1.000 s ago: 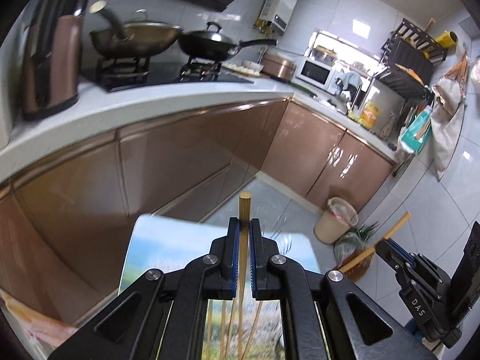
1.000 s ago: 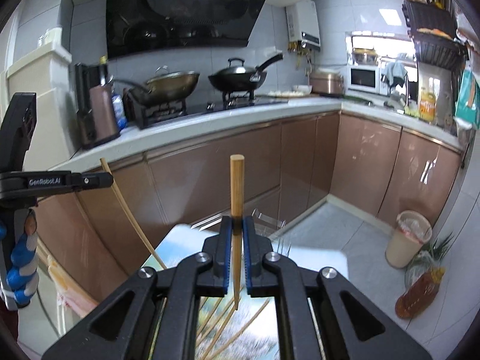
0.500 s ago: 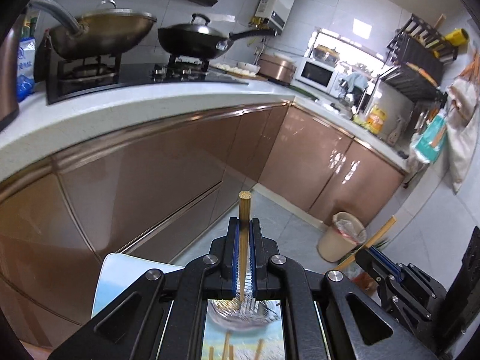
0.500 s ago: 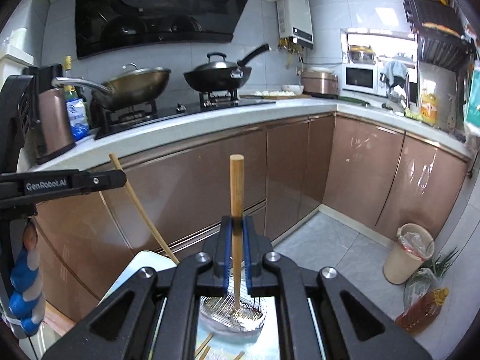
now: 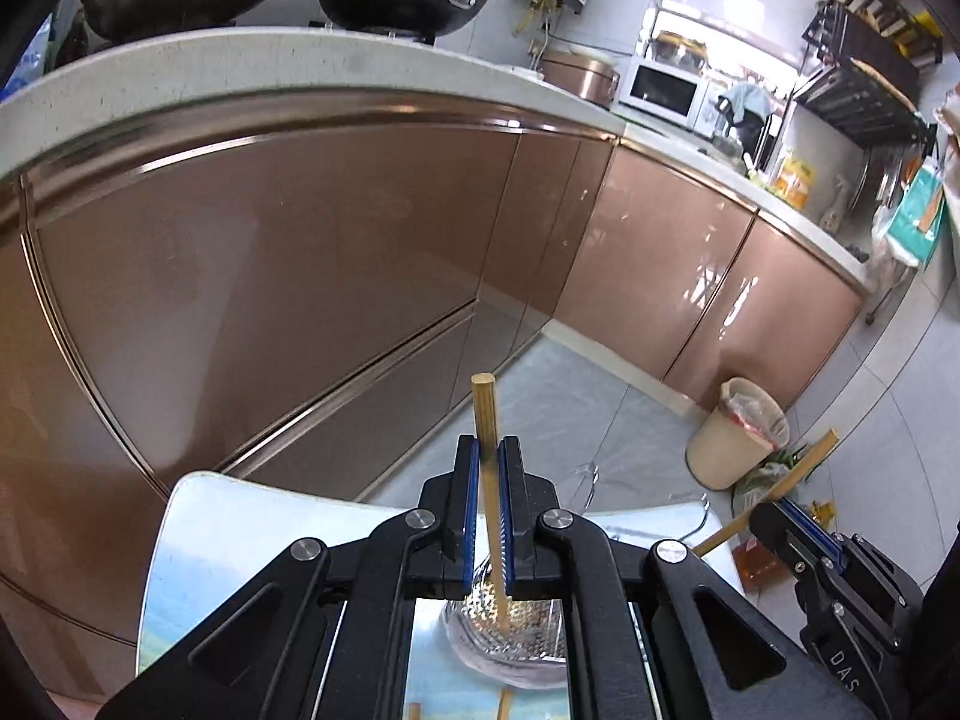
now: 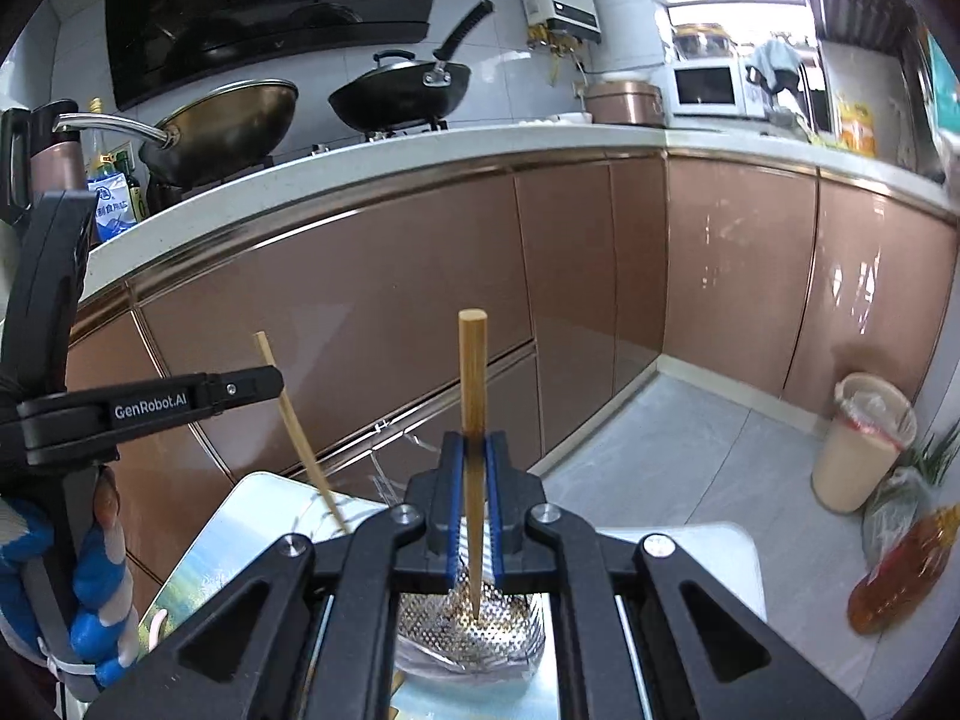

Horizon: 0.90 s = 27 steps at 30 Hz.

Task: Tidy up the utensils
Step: 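Open the left tool to drop its chopstick in the holder while the right tool releases its own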

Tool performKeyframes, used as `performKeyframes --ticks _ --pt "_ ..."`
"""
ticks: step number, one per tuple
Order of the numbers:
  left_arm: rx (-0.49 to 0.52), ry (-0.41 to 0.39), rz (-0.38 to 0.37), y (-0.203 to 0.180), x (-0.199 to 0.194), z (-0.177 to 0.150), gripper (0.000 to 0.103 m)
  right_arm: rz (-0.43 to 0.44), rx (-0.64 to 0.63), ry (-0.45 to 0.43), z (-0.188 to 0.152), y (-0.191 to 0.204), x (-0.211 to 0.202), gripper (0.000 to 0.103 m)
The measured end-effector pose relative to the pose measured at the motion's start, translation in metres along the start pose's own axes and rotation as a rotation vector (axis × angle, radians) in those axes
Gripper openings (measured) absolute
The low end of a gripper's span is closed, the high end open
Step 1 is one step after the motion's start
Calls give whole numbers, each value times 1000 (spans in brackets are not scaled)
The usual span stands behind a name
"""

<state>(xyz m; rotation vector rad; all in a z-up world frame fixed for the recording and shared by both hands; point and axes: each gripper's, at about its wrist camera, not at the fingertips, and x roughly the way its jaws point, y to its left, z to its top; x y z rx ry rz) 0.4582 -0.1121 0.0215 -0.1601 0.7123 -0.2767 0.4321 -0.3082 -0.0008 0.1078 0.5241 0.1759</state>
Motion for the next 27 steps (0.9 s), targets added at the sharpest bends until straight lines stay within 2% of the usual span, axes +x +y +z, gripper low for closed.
performKeyframes --ticks 7,9,10,11,13,14,16,21,27 --pt "15 -14 27 4 -9 -4 7 3 30 -15 -4 -10 -12 8" --pt "17 -7 25 3 -11 -3 10 2 38 -11 -5 -11 -16 8" --pt "16 -6 23 4 -12 -4 16 -2 38 -11 -4 -11 -18 8" --pt "14 -6 21 5 -15 -4 28 -4 39 -12 -4 -11 -21 8" --pt "8 -16 26 6 -22 -4 43 -9 44 -13 -4 -11 -28 16" --pt "5 -24 25 7 -27 -4 45 -13 46 -17 -3 -11 -33 19" --pt "2 -27 20 9 -37 -3 45 -20 50 -23 -1 -10 -42 26" --pt "0 -58 32 14 -73 -5 45 -33 57 -46 4 -6 -70 27" --pt "7 -114 64 22 -135 -7 45 -50 49 -86 10 5 -123 29"
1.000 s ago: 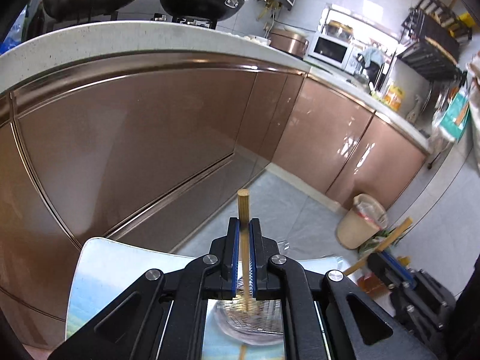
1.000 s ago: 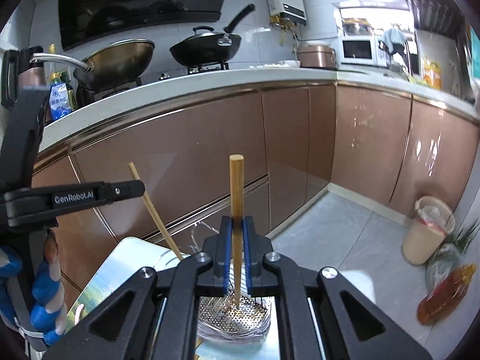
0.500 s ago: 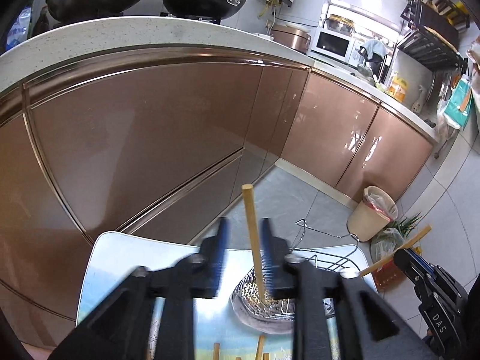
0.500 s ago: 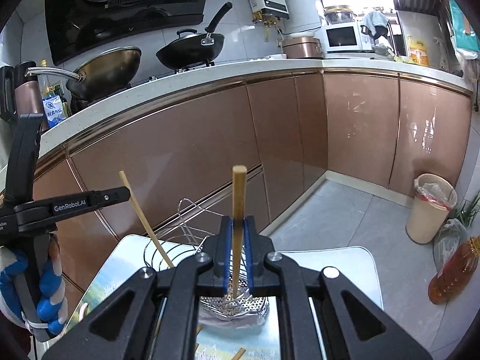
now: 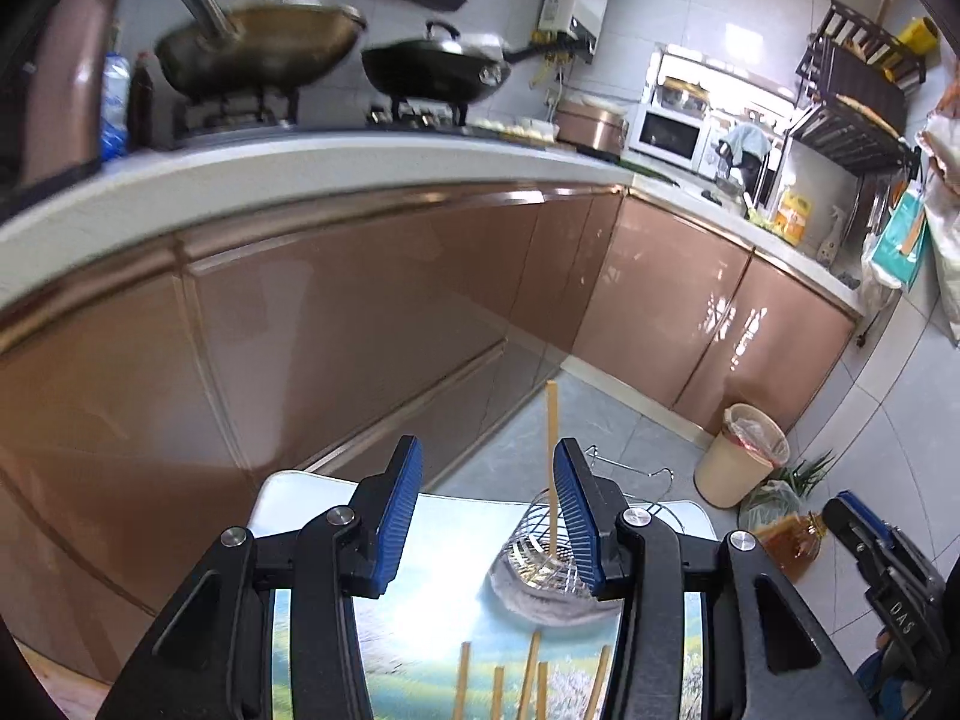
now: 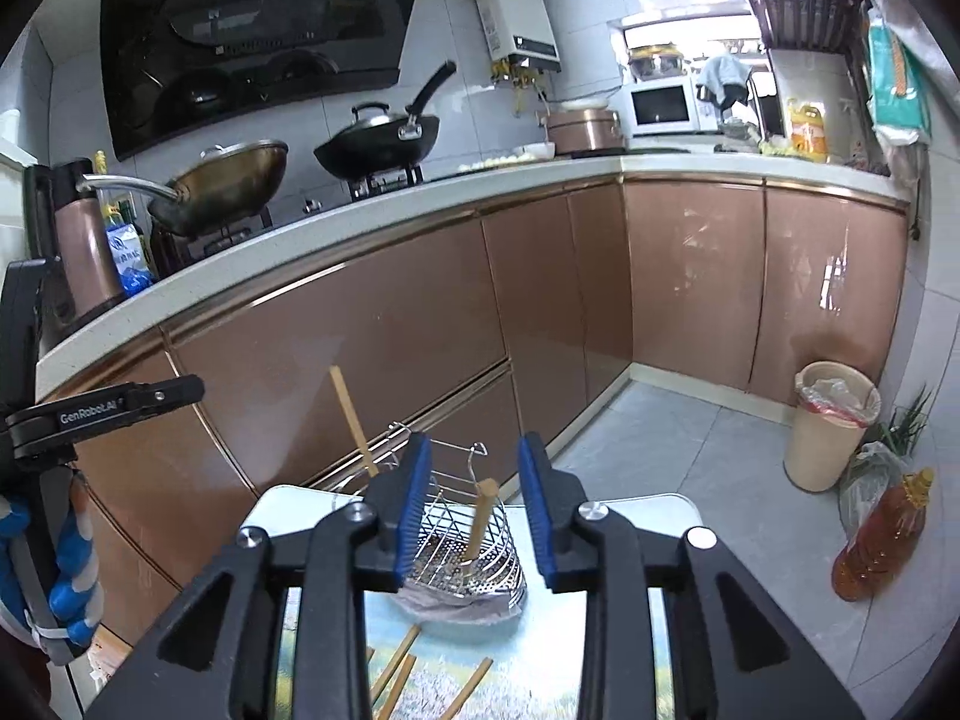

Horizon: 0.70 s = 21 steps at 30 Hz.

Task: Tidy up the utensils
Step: 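Open the left tool to drop its chopstick in the holder while the right tool releases its own, then lower the left tool back to the chopsticks while the right tool returns too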

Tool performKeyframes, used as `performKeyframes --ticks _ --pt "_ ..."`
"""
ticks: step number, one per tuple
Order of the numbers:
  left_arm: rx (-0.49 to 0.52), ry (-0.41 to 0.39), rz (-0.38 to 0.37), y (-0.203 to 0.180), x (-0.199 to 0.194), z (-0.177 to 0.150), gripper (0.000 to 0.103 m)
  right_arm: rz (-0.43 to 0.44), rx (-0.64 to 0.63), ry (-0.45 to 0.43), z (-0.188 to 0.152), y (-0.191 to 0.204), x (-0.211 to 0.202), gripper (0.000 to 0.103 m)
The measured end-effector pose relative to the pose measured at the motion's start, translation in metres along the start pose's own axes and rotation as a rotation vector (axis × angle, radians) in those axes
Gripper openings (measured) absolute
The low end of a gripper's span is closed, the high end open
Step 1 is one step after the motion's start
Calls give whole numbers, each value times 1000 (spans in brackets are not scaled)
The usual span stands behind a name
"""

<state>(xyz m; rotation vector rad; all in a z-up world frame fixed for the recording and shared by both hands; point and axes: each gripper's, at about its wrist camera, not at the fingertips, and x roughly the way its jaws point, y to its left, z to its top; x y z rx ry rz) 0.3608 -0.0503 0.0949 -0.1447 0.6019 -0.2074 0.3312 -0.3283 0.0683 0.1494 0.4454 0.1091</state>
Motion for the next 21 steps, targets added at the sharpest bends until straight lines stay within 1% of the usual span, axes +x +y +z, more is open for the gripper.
performKeyframes --ticks 4,10,14,17,21 --pt "31 -26 57 9 -45 -4 45 -6 4 -20 3 7 -41 29" --pt "30 -11 88 24 -97 -16 45 -26 -9 -13 3 25 -96 29" --pt "44 -3 86 28 -127 -28 44 -29 -37 -14 2 42 -133 29" --pt "53 -1 72 28 -151 -38 43 -14 -42 -6 2 53 -154 29" --pt "55 16 61 32 -166 -49 42 -8 -76 5 -4 69 -173 28"
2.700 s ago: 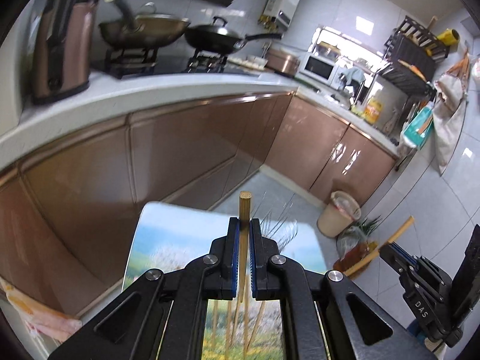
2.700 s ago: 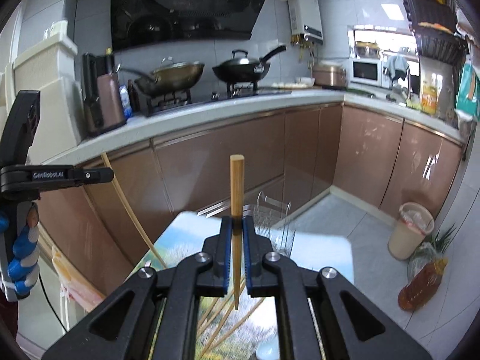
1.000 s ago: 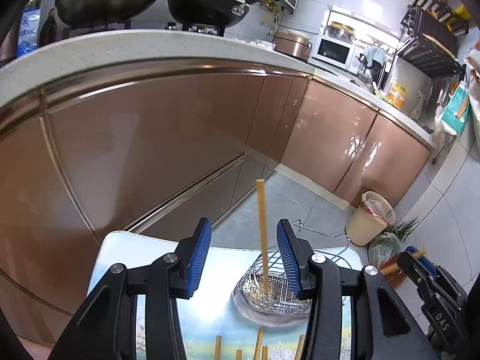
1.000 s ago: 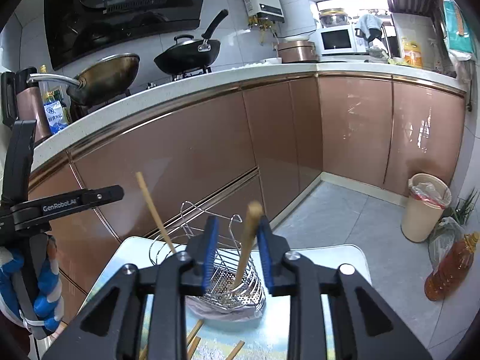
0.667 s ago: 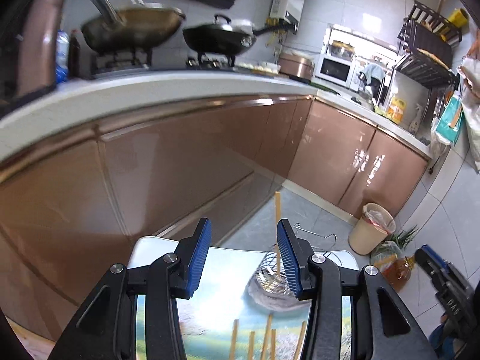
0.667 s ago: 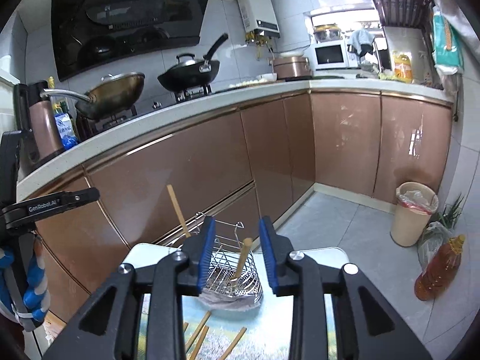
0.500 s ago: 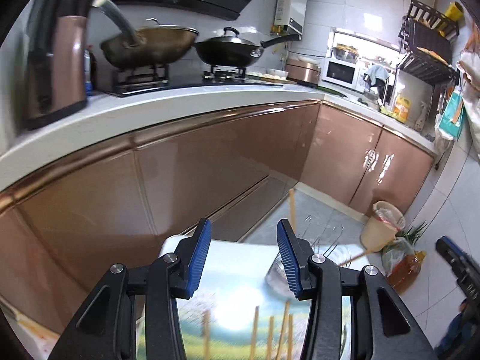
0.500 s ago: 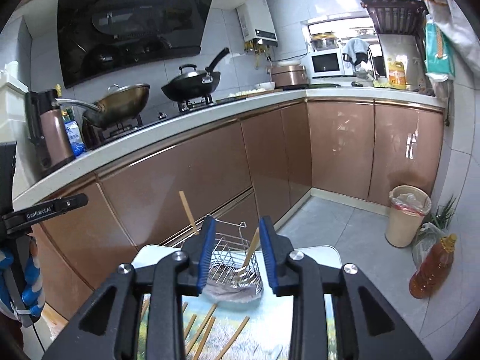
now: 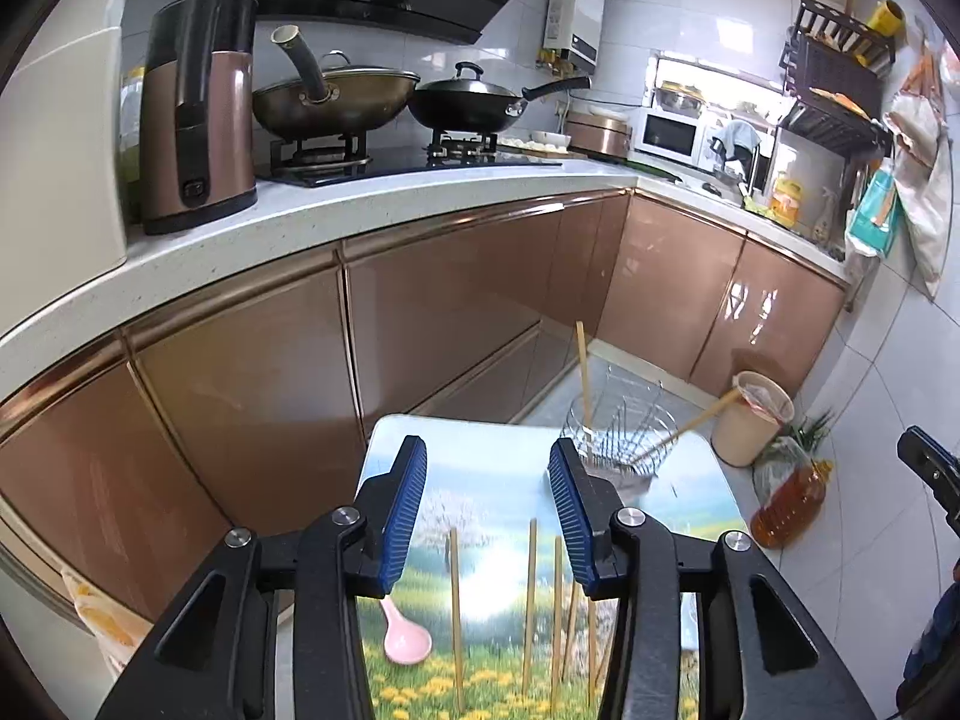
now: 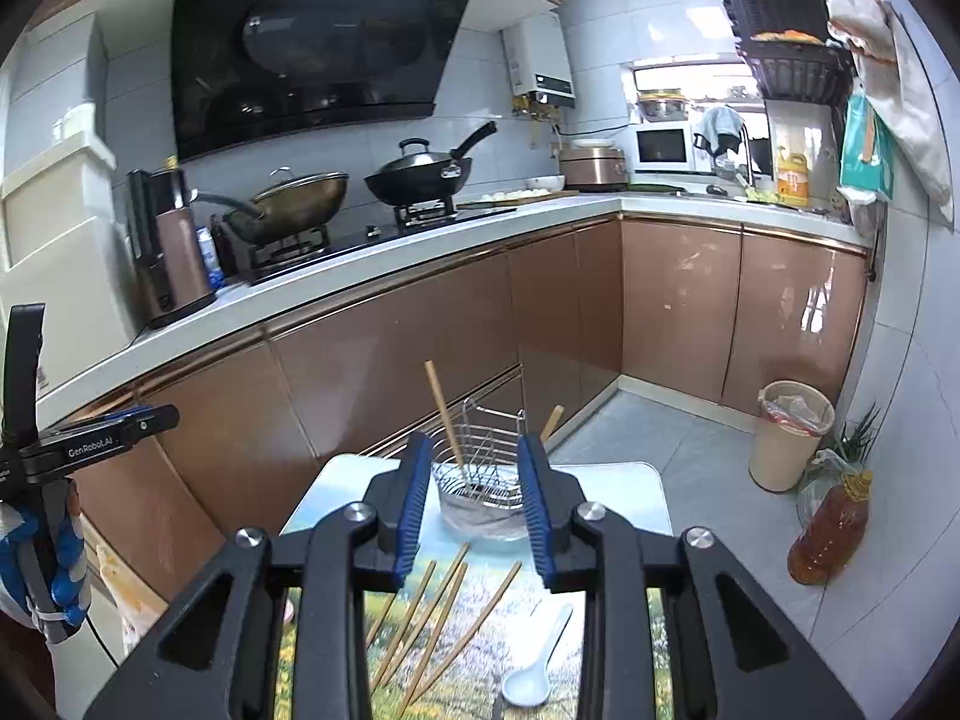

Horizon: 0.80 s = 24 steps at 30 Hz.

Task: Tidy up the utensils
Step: 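Lower the left tool back to the chopsticks while the right tool returns too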

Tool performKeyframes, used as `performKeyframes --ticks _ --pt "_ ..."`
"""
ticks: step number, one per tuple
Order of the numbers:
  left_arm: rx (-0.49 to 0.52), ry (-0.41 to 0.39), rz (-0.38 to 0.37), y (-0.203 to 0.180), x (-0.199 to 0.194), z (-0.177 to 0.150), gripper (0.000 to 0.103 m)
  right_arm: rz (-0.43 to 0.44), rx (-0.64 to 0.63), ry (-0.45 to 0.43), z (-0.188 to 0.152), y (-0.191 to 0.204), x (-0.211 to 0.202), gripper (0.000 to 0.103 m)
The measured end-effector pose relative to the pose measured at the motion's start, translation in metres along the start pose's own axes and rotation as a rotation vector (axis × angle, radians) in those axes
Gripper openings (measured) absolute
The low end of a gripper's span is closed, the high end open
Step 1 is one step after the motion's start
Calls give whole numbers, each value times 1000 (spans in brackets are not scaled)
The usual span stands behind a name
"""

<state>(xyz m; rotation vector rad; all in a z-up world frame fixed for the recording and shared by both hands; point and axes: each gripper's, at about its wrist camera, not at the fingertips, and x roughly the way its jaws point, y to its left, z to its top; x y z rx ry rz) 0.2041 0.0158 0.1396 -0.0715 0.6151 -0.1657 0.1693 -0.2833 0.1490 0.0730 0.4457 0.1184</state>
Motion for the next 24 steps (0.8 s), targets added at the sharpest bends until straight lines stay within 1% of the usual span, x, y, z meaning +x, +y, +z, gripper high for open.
performKeyframes --ticks 3,5,9,14,19,24 --pt "-2 24 -6 3 -3 -8 42 15 -27 22 -7 11 -5 28" --pt "-2 52 -14 3 3 -13 42 26 -44 42 -13 18 -2 28" --pt "9 117 -20 3 25 -30 42 53 -85 112 -31 32 19 28" --pt "29 225 -26 0 72 -52 42 74 -96 239 -65 36 70 28" --pt "38 378 -23 -5 134 -80 42 91 -76 361 -95 32 122 27" --pt "51 515 -35 -17 186 -99 42 96 -41 480 -122 25 174 25"
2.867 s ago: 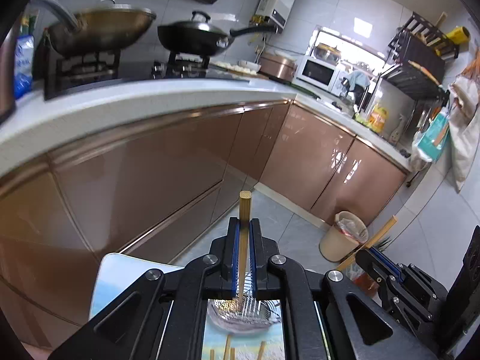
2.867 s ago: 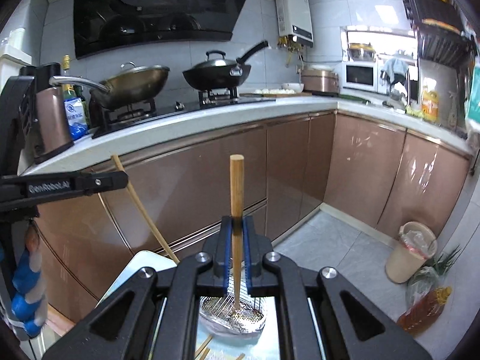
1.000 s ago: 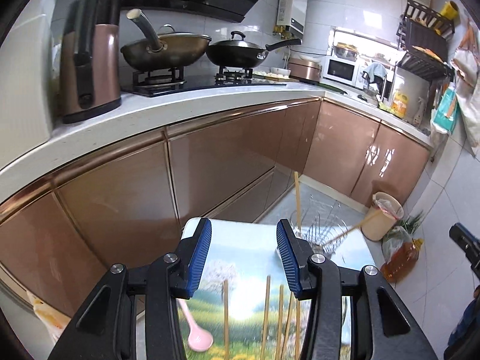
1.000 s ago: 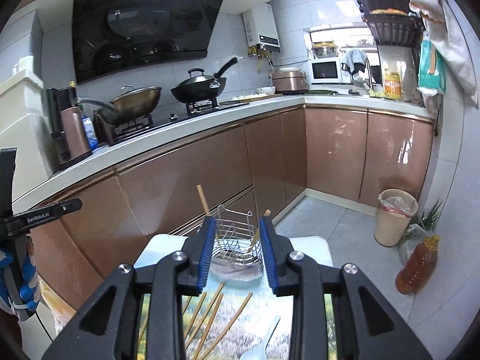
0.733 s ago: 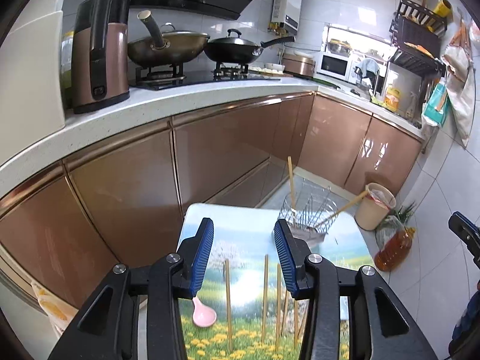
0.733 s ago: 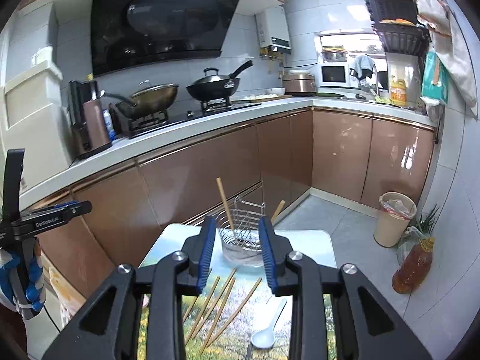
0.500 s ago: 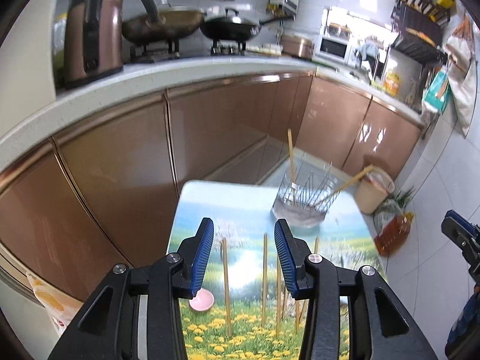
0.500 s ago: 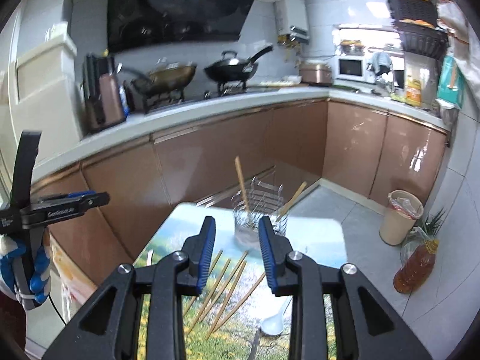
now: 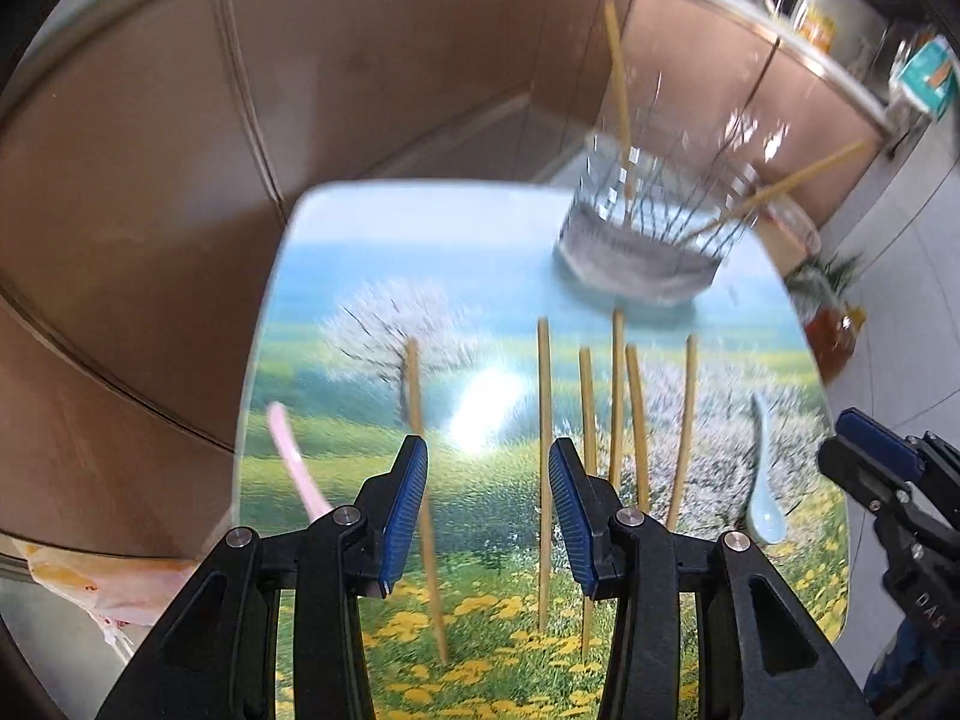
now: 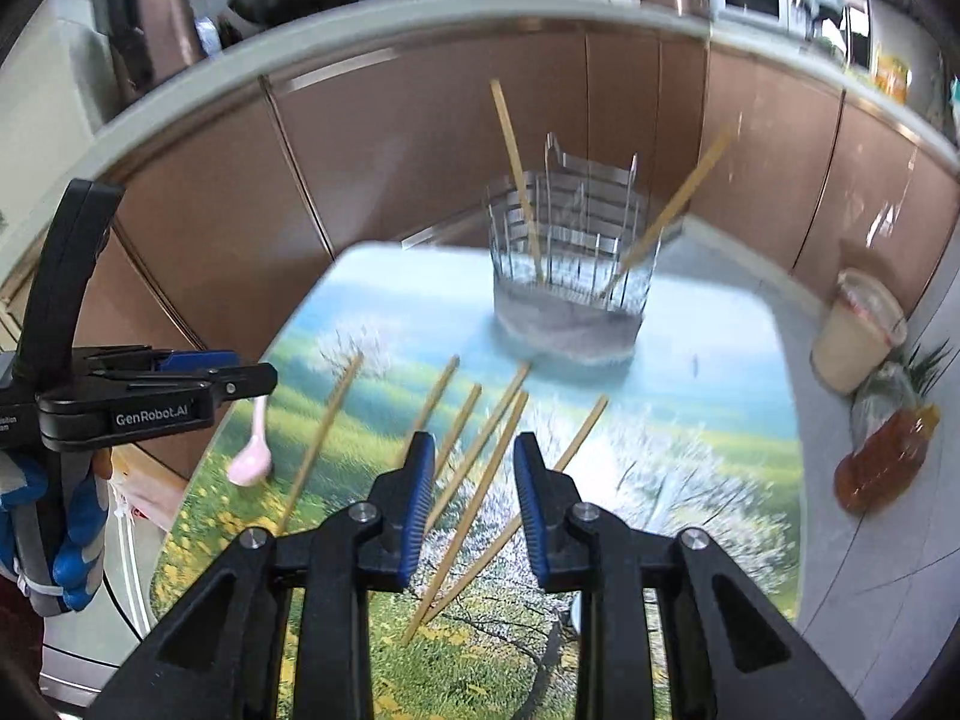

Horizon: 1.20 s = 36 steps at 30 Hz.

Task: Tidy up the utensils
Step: 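Lower the left tool back to the chopsticks while the right tool returns too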

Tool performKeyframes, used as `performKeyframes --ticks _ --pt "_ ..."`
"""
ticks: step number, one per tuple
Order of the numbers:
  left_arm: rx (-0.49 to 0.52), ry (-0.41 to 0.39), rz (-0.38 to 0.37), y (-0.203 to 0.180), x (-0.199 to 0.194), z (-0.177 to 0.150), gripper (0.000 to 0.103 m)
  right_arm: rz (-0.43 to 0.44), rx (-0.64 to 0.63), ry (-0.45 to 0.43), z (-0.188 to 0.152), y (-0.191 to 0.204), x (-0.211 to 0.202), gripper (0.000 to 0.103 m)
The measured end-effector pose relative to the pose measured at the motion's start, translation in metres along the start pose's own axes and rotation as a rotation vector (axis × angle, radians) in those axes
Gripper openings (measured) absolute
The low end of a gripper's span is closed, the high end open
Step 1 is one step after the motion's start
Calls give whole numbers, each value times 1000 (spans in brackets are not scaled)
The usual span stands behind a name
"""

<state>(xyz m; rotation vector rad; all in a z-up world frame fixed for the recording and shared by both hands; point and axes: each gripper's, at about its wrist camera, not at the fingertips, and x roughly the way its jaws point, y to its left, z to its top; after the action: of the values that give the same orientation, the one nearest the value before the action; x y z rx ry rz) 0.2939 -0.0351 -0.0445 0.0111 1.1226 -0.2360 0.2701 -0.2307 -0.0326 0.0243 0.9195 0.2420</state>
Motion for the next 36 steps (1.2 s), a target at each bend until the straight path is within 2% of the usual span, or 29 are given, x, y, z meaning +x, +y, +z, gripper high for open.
performKeyframes --ticks 5,11,23,29,36 --pt "-2 95 -25 -5 44 13 42 4 18 80 0 -11 42 25" --pt "-6 148 -24 -7 82 27 41 0 24 137 1 -17 76 23" --pt "10 196 -11 -12 122 44 36 6 49 226 6 -28 127 20" --pt "9 213 -11 -13 137 46 32 5 60 253 10 -31 143 20" --pt "13 214 -15 -9 149 55 31 -7 53 280 16 -27 159 20"
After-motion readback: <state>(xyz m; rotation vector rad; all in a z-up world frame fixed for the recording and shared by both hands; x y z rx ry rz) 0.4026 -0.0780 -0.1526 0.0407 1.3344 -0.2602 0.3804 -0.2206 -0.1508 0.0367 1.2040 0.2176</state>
